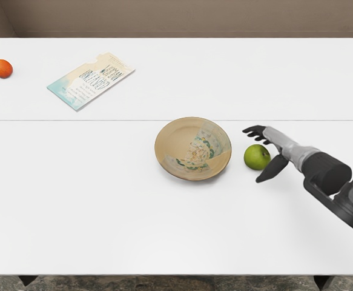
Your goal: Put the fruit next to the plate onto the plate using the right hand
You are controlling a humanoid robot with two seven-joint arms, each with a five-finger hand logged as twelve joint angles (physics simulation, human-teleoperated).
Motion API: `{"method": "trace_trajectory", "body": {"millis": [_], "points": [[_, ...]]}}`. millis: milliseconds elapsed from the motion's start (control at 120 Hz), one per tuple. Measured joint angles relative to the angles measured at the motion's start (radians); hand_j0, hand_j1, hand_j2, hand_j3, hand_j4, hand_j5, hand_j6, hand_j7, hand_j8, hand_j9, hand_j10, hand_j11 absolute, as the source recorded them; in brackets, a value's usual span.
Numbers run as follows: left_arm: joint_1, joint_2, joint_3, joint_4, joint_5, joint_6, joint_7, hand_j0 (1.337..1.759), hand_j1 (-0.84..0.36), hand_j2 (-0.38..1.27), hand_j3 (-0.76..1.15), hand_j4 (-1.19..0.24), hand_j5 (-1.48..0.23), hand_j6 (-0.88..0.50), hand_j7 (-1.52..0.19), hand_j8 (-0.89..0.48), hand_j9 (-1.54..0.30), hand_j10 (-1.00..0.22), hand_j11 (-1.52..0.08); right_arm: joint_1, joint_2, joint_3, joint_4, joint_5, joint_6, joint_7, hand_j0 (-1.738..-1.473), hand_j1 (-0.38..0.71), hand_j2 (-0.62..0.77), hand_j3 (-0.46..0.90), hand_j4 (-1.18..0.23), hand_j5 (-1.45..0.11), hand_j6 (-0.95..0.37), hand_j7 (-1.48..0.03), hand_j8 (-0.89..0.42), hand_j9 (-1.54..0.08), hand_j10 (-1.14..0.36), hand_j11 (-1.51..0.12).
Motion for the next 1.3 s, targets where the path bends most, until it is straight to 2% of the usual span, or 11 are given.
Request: {"method": "trace_trajectory", "body": {"millis": [350, 758, 850, 1008, 1117, 1142, 1250, 1300], "points": [[0.0, 0.0, 0.001, 0.0, 0.0, 0.0, 0.0, 1.658, 0.07, 0.05, 0.0, -0.23, -0.3, -0.23, -0.3, -0.23, -0.3, -0.23, -0.3, -0.007, 0.021, -0.006, 0.0, -0.072, -0.041, -0.024, -1.658, 0.07, -0.07, 0.0, -0.35, -0.46, -0.35, -0.46, -0.35, -0.46, -0.35, -0.46], [0.0, 0.0, 0.001, 0.0, -0.001, 0.0, 0.0, 1.658, 0.07, 0.05, 0.0, -0.23, -0.3, -0.23, -0.3, -0.23, -0.3, -0.23, -0.3, -0.042, 0.035, -0.007, 0.0, -0.126, -0.072, -0.023, -1.658, 0.16, -0.08, 0.0, -0.43, -0.55, -0.43, -0.55, -0.41, -0.55, -0.43, -0.55], [0.0, 0.0, 0.0, 0.0, 0.0, 0.0, 0.0, 1.658, 0.07, 0.05, 0.0, -0.23, -0.3, -0.23, -0.3, -0.23, -0.3, -0.23, -0.3, -0.044, 0.036, -0.007, -0.001, -0.129, -0.073, -0.023, -1.657, 0.18, -0.07, 0.0, -0.46, -0.61, -0.47, -0.6, -0.37, -0.61, -0.46, -0.61], [0.0, 0.0, 0.0, 0.0, 0.0, 0.0, 0.0, 1.658, 0.07, 0.05, 0.0, -0.23, -0.3, -0.23, -0.3, -0.23, -0.3, -0.23, -0.3, -0.046, 0.036, -0.012, -0.009, -0.136, -0.073, -0.021, -1.65, 0.21, -0.08, 0.0, -0.52, -0.7, -0.42, -0.68, -0.31, -0.7, -0.44, -0.71], [0.0, 0.0, 0.0, 0.0, 0.0, 0.0, 0.0, 1.658, 0.07, 0.05, 0.0, -0.23, -0.3, -0.23, -0.3, -0.23, -0.3, -0.23, -0.3, -0.047, 0.042, -0.015, -0.018, -0.143, -0.072, -0.019, -1.643, 0.27, 0.02, 0.0, -0.57, -0.76, -0.39, -0.75, -0.28, -0.78, -0.43, -0.79], [0.0, 0.0, 0.0, 0.0, 0.0, 0.0, 0.0, 1.658, 0.07, 0.05, 0.0, -0.23, -0.3, -0.23, -0.3, -0.23, -0.3, -0.23, -0.3, -0.047, 0.044, -0.016, -0.022, -0.145, -0.072, -0.018, -1.642, 0.26, 0.07, 0.0, -0.59, -0.76, -0.38, -0.76, -0.28, -0.79, -0.44, -0.8], [0.0, 0.0, -0.001, 0.0, 0.0, 0.0, 0.0, 1.658, 0.07, 0.05, 0.0, -0.23, -0.3, -0.23, -0.3, -0.23, -0.3, -0.23, -0.3, -0.048, 0.052, -0.017, -0.034, -0.151, -0.074, -0.016, -1.638, 0.23, 0.01, 0.0, -0.61, -0.81, -0.38, -0.82, -0.3, -0.85, -0.46, -0.88], [0.0, 0.0, -0.001, 0.0, 0.0, 0.0, 0.0, 1.658, 0.07, 0.05, 0.0, -0.23, -0.3, -0.23, -0.3, -0.23, -0.3, -0.23, -0.3, -0.048, 0.053, -0.017, -0.038, -0.15, -0.074, -0.016, -1.638, 0.23, 0.05, 0.0, -0.63, -0.84, -0.37, -0.86, -0.31, -0.88, -0.48, -0.91]]}}
